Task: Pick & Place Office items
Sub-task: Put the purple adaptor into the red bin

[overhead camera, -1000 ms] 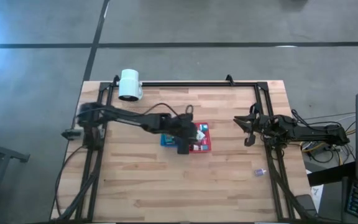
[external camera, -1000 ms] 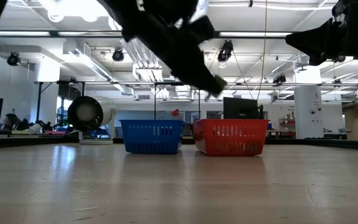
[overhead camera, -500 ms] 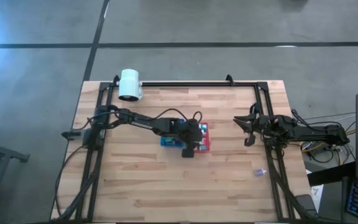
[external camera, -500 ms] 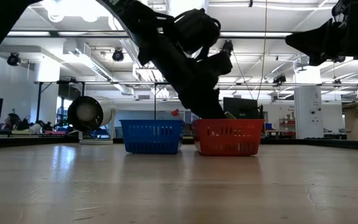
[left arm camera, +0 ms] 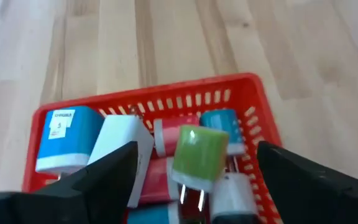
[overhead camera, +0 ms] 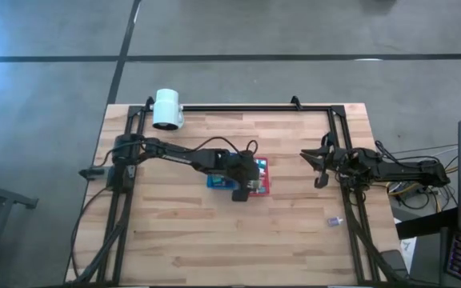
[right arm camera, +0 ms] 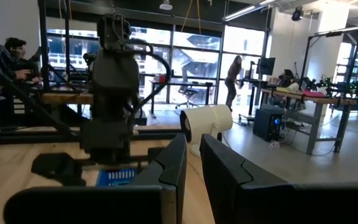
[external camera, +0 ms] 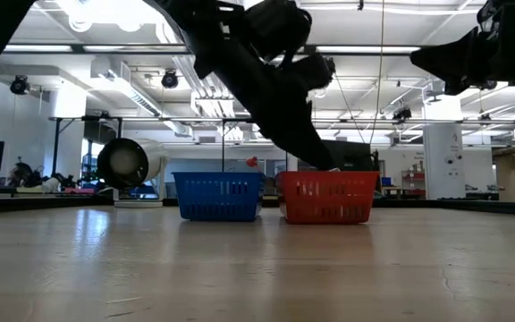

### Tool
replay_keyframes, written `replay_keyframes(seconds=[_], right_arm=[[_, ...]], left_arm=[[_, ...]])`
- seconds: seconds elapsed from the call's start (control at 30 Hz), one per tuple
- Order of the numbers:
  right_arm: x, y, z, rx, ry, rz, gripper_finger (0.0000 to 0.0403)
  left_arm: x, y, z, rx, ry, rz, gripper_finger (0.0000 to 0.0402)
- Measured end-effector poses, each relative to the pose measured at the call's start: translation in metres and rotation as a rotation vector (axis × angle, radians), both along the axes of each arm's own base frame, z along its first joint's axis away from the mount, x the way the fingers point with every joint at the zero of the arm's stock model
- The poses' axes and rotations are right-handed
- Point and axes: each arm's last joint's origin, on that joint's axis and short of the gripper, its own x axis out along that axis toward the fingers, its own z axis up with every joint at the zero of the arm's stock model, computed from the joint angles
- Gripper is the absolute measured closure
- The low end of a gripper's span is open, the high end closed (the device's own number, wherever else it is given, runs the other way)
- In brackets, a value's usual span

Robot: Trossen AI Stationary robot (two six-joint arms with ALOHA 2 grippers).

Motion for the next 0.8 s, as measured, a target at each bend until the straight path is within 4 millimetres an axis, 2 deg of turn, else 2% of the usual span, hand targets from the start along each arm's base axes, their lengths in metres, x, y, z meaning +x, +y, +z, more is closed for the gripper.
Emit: replay_keyframes(seconds=[0.07,0.17,0.27,0.4,0.53,0.67,0.8], right_arm=[[0.000,0.000,0.000,-0.001,0.003,0.000,0.0360],[0.001,0.000,-0.001,-0.001,0.007,0.000,0.0360],[0.001,0.000,-0.001,-0.001,0.011,0.000,0.0360],[0.001,0.000,-0.001,0.000,0.017,0.000,0.0360],[0.002,0.000,-0.002,0.000,0.025,0.000,0.0360],[0.002,0.000,-0.002,0.002,0.020,0.001,0.0360],[0.002,0.000,-0.001,0.002,0.017,0.001,0.0360]], left_arm=[[-0.004,-0.001,0.010,-0.006,-0.009,-0.027,0.0067],[-0.014,-0.003,0.038,-0.014,-0.065,-0.066,0.0070],[-0.033,-0.004,0.067,-0.003,-0.143,-0.081,0.0076],[-0.074,-0.005,0.105,0.019,-0.291,-0.086,0.0084],[-0.123,-0.004,0.124,0.020,-0.466,0.019,0.0105],[-0.173,-0.003,0.129,0.020,-0.554,0.052,0.0177],[-0.217,-0.004,0.127,0.062,-0.622,0.059,0.0307]])
